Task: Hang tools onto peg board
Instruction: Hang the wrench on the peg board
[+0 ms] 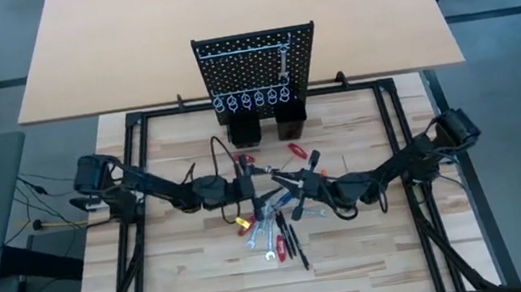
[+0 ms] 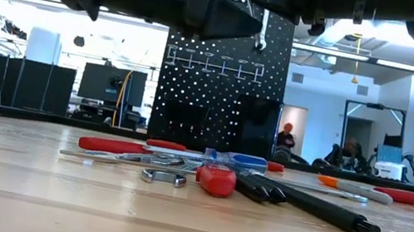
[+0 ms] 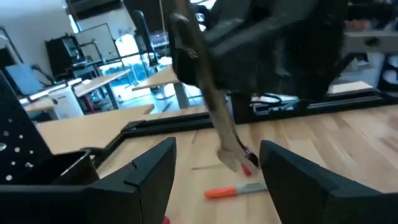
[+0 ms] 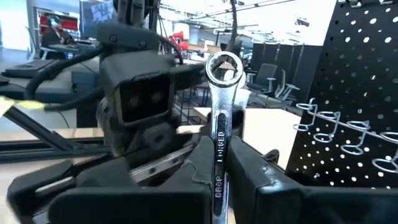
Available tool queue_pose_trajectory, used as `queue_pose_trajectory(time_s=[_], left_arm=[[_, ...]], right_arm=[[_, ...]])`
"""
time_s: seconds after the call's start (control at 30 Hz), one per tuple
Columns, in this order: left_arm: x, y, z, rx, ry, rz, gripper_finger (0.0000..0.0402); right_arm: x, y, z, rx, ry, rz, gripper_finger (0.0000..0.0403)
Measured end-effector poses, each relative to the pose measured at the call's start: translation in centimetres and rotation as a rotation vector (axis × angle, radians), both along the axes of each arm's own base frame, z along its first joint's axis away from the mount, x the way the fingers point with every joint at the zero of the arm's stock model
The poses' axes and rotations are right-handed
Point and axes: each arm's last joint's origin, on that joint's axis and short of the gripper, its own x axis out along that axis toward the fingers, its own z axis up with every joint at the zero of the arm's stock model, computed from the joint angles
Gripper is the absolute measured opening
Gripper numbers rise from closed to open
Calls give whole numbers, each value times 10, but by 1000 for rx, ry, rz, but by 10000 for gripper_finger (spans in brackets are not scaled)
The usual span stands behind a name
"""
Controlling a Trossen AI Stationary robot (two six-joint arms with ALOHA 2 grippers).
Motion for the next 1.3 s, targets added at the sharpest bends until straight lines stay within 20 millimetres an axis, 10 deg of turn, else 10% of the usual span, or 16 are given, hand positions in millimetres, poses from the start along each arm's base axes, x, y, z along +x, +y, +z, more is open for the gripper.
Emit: queue_pose_trajectory(time_s=[0.3,0.73,1.03,1.3], left_arm=[[1,1,3,-11,-23,-2,192],[3,15,5,-81,-62,-61,14],[3,14,5,-69,-50,-66,3],[-3,14,9,-64,53,-91,1]], right_arm=[[0,0,0,-1,5,0,29],[0,0,-1,5,2,3,27],[1,1,-2,-4,15,31,8],[-18,15,20,-72,69,-10,113]])
